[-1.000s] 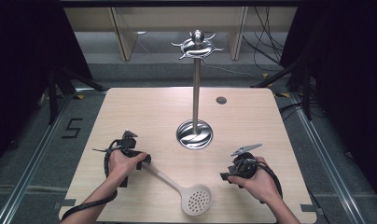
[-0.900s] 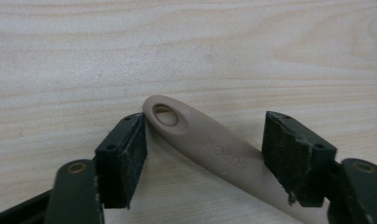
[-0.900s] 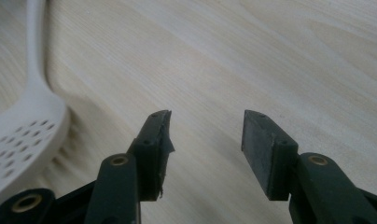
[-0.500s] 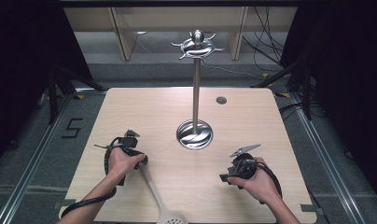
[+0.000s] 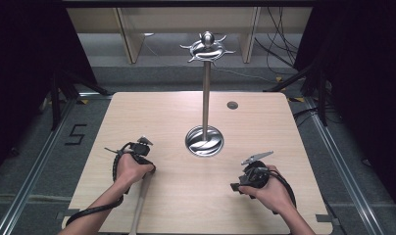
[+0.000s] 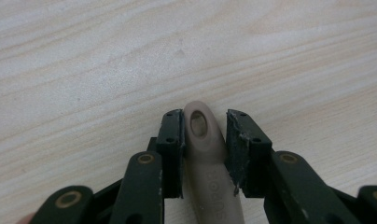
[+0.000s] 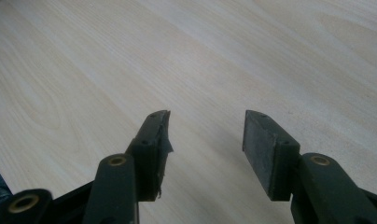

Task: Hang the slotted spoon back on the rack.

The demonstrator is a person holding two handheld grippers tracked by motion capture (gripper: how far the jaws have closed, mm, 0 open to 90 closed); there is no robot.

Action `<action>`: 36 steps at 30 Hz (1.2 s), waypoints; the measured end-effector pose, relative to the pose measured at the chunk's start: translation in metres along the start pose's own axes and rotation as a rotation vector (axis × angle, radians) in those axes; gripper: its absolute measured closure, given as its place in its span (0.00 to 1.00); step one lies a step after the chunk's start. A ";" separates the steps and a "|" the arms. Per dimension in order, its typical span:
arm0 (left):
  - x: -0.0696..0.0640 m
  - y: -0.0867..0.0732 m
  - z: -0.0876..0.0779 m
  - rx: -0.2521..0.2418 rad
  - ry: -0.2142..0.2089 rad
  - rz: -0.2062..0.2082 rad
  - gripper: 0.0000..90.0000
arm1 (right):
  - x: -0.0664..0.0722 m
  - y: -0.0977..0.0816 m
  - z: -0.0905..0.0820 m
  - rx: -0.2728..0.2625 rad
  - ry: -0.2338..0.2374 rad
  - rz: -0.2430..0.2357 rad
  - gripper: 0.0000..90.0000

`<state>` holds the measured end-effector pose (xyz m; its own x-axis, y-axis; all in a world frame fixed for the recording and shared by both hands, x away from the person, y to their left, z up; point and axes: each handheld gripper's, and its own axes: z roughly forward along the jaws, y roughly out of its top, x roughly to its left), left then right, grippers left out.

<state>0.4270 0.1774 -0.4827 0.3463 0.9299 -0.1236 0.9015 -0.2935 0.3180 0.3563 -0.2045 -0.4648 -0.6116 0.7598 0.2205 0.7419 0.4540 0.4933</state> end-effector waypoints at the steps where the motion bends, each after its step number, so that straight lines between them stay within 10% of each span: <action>1: 0.001 -0.001 0.000 -0.004 -0.006 -0.005 0.74 | 0.000 0.000 0.000 -0.001 0.000 -0.004 0.57; 13: -0.007 -0.006 -0.008 0.018 0.039 0.007 0.54 | -0.001 0.000 0.000 0.000 -0.003 -0.003 0.56; 26: -0.009 -0.009 -0.004 0.108 0.026 -0.059 0.63 | -0.001 0.000 0.002 0.006 -0.001 -0.007 0.56; 28: -0.014 -0.010 -0.004 0.113 0.026 -0.122 0.64 | -0.001 0.000 0.002 0.007 0.000 -0.007 0.56; 31: -0.010 -0.009 -0.004 0.115 0.033 -0.053 0.65 | -0.001 0.000 0.002 0.004 0.001 -0.014 0.56; 36: -0.020 -0.009 -0.002 0.129 0.065 -0.086 0.68 | -0.001 -0.001 0.003 0.002 0.002 -0.013 0.55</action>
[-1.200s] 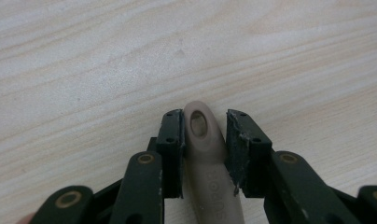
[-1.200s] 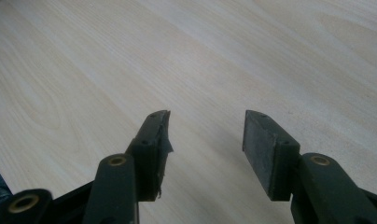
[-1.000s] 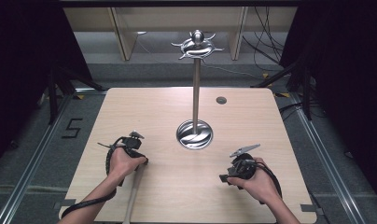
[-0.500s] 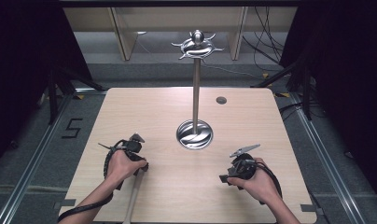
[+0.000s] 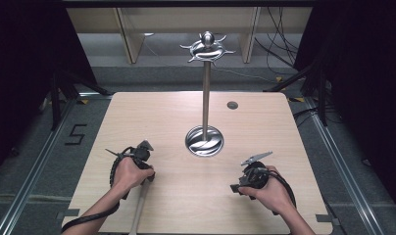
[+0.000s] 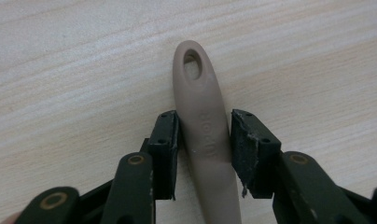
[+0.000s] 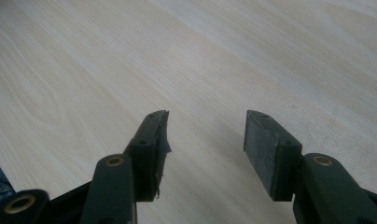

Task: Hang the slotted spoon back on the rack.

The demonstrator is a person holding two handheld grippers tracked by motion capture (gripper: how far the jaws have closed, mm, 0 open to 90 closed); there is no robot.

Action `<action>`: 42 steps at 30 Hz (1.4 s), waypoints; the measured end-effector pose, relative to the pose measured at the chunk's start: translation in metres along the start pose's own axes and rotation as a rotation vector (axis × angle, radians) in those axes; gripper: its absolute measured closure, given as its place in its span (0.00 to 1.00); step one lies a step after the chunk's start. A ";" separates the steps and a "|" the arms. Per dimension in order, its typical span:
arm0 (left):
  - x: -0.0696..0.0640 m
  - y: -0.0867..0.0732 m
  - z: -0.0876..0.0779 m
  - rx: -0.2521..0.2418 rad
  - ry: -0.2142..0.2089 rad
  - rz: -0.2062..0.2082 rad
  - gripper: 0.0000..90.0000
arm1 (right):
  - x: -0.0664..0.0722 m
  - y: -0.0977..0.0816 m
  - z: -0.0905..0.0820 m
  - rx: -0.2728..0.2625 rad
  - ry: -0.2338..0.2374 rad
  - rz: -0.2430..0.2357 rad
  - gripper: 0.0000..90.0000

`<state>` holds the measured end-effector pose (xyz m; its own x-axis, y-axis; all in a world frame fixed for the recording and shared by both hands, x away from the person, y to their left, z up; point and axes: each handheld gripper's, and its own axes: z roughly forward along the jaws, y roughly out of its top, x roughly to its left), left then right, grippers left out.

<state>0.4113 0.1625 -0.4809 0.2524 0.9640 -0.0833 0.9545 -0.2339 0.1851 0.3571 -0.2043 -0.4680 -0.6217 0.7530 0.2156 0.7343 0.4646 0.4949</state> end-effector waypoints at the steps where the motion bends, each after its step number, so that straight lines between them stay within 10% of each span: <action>1: -0.001 0.000 0.000 0.002 0.013 0.022 0.68 | 0.000 0.000 0.000 0.009 0.003 -0.005 0.55; 5: -0.003 0.001 0.000 0.005 0.016 0.008 0.69 | 0.001 0.000 -0.001 0.023 0.000 0.013 0.55; 9: 0.001 -0.002 -0.001 -0.003 -0.079 -0.001 0.72 | 0.002 -0.001 -0.001 0.034 -0.006 0.025 0.55; 21: 0.004 -0.015 -0.016 -0.107 -0.179 0.072 0.75 | 0.002 0.000 0.000 0.030 0.002 0.013 0.54; 42: 0.017 -0.045 -0.076 -0.610 -0.305 0.131 0.75 | 0.002 0.000 -0.001 0.014 -0.009 0.015 0.54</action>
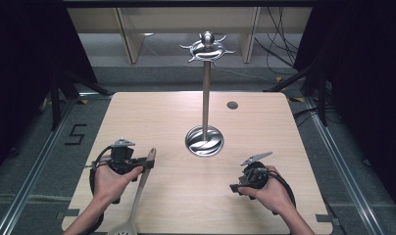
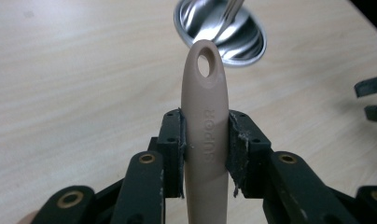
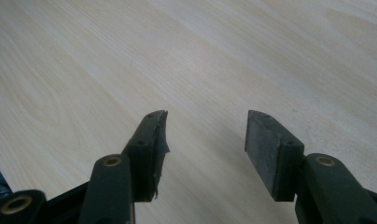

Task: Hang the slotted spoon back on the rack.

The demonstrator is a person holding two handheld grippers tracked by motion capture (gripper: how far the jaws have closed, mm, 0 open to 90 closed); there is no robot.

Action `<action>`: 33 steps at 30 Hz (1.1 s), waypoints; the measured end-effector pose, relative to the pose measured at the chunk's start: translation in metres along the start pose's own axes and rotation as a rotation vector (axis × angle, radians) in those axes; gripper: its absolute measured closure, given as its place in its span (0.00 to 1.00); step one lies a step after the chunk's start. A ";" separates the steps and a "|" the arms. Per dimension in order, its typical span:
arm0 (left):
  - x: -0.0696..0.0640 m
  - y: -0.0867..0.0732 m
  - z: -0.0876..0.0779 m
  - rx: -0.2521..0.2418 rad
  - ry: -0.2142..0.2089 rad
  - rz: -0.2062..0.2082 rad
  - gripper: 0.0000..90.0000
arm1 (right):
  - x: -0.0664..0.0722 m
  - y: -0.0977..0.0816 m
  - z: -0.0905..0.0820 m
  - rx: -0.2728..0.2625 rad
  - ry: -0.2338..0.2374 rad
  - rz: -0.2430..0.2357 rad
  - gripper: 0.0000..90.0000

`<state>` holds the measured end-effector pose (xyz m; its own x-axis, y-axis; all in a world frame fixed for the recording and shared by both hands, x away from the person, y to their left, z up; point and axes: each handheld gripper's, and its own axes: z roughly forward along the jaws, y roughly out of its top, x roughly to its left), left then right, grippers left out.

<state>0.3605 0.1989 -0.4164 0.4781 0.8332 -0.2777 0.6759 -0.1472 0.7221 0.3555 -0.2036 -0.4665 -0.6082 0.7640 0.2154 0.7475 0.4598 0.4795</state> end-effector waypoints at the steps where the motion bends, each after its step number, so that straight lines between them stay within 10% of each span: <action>1: 0.000 0.001 -0.003 -0.005 -0.005 0.012 0.75 | 0.001 0.000 0.000 0.007 0.017 0.011 0.54; 9: -0.009 0.006 -0.019 -0.145 -0.008 0.037 0.75 | -0.001 0.000 0.000 -0.018 0.007 -0.011 0.54; 33: -0.025 0.028 -0.043 -0.362 -0.018 0.126 0.75 | -0.001 -0.001 0.000 -0.023 0.005 -0.004 0.54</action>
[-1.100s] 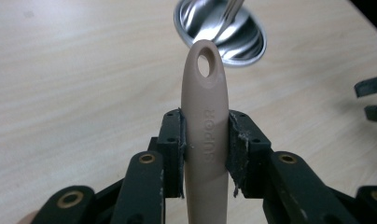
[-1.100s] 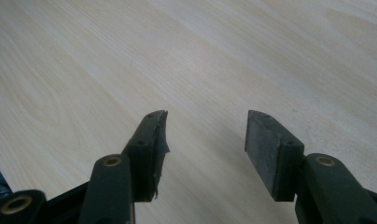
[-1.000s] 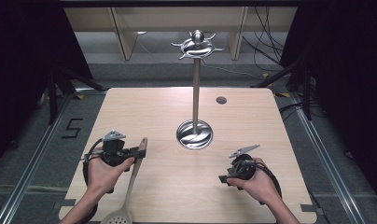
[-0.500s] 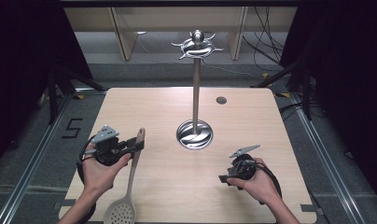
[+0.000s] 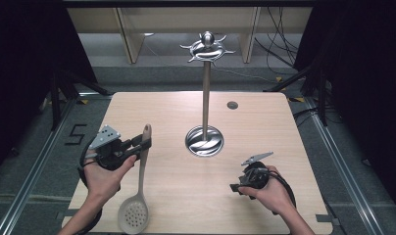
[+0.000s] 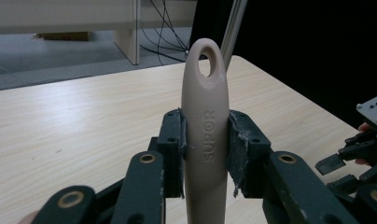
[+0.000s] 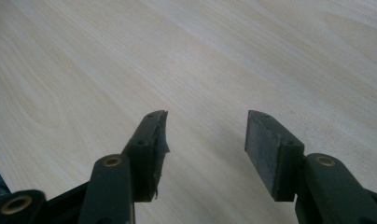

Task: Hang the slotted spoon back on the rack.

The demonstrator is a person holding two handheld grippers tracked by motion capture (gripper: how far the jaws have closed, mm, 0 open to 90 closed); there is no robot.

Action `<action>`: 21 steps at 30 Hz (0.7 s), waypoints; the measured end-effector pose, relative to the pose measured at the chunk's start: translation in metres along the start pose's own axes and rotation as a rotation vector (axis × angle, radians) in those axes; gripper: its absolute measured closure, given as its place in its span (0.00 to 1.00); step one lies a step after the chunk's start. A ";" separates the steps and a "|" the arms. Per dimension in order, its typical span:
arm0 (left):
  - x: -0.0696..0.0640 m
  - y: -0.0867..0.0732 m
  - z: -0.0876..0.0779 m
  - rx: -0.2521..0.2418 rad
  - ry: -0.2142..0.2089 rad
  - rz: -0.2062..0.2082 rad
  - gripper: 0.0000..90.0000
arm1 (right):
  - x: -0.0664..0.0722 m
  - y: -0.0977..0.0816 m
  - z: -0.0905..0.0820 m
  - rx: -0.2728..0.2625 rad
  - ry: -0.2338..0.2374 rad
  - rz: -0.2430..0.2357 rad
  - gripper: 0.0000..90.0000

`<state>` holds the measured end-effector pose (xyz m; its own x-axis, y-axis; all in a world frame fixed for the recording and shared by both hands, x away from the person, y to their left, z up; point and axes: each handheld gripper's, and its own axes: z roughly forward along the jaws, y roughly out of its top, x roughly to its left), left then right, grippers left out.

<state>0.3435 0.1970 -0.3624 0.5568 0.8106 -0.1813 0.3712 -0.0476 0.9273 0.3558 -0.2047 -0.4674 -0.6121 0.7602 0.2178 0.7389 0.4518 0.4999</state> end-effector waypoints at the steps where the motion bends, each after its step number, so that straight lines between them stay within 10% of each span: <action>1: 0.000 0.001 0.000 -0.002 -0.003 0.003 0.75 | 0.000 0.000 0.000 -0.002 0.001 0.001 0.54; 21: -0.010 0.021 -0.004 -0.109 -0.009 0.043 0.75 | -0.001 0.000 0.000 0.005 -0.003 0.004 0.54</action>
<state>0.3426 0.1898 -0.3401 0.5769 0.8042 -0.1431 0.2643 -0.0180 0.9643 0.3561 -0.2052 -0.4674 -0.6081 0.7635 0.2172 0.7428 0.4509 0.4950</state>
